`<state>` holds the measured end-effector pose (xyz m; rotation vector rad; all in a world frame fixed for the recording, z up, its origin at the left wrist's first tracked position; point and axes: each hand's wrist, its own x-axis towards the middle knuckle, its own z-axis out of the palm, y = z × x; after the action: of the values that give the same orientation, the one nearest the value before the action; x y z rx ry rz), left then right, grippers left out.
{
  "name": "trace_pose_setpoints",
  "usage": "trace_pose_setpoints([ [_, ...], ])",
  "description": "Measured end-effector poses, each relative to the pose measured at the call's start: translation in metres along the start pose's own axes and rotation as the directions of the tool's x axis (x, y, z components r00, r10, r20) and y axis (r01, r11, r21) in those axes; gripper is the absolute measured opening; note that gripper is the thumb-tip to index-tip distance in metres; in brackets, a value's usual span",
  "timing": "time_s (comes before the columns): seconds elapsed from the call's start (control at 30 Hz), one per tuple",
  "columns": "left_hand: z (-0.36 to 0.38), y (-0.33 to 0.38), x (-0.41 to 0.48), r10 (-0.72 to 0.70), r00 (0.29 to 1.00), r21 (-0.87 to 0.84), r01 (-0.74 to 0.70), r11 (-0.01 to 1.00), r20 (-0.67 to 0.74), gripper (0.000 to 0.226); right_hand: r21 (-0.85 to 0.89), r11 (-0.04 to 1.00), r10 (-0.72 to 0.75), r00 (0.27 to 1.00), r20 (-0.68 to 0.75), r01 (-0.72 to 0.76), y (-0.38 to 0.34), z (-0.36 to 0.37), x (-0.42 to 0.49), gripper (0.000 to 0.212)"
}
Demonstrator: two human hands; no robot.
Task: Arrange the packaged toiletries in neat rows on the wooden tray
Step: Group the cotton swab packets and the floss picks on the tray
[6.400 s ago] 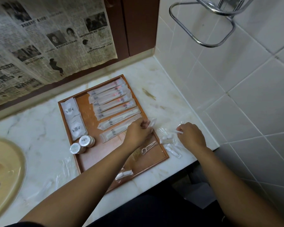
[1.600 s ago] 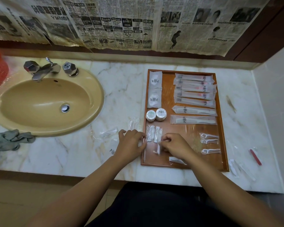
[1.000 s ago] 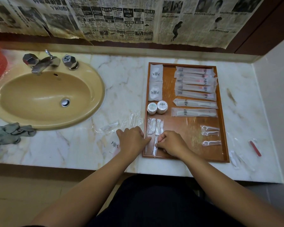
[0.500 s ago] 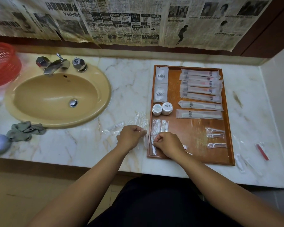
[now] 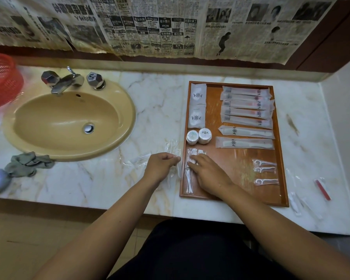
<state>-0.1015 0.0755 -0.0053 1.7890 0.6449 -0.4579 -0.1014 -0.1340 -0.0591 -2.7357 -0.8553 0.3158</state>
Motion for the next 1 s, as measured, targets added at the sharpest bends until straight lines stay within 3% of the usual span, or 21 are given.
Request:
trace_pose_setpoints([
  [0.1, 0.000, 0.002, 0.001, 0.007, 1.000, -0.004, -0.007, 1.000, -0.003, 0.022, 0.053, 0.999, 0.012, 1.000, -0.014, -0.011, 0.004, -0.004, 0.002, 0.049],
  [0.23, 0.003, 0.010, 0.001, 0.017, 1.000, -0.033, -0.018, 0.999, -0.010, 0.016, 0.262, 0.964, 0.065, 0.994, -0.092, -0.038, 0.003, -0.018, -0.001, 0.037],
  [0.33, 0.003, 0.018, 0.002, 0.048, 0.999, -0.031, -0.048, 0.998, 0.004, 0.016, 0.398, 0.907, 0.225, 0.959, -0.174, -0.140, 0.008, -0.037, -0.009, 0.028],
  [0.43, 0.009, 0.024, 0.003, 0.075, 0.997, -0.031, -0.074, 0.997, 0.028, 0.018, 0.484, 0.807, 0.406, 0.913, -0.037, -0.339, 0.027, -0.056, -0.026, 0.024],
  [0.53, 0.023, 0.032, 0.002, 0.102, 0.992, -0.008, -0.101, 0.995, 0.073, 0.018, 0.423, 0.780, 0.432, 0.886, 0.169, -0.461, 0.041, -0.066, -0.047, 0.024],
  [0.63, 0.040, 0.039, -0.001, 0.129, 0.983, 0.024, -0.133, 0.991, 0.132, 0.017, 0.358, 0.801, 0.393, 0.873, 0.288, -0.479, 0.043, -0.068, -0.064, 0.027],
  [0.9, 0.064, 0.041, -0.002, 0.165, 0.966, 0.124, -0.191, 0.974, 0.198, 0.012, 0.210, 0.878, 0.398, 0.901, 0.175, -0.429, 0.036, -0.038, -0.071, 0.036],
  [1.0, 0.065, 0.042, -0.003, 0.165, 0.965, 0.135, -0.195, 0.972, 0.202, 0.012, 0.179, 0.879, 0.416, 0.894, 0.164, -0.442, 0.034, -0.034, -0.067, 0.030],
])
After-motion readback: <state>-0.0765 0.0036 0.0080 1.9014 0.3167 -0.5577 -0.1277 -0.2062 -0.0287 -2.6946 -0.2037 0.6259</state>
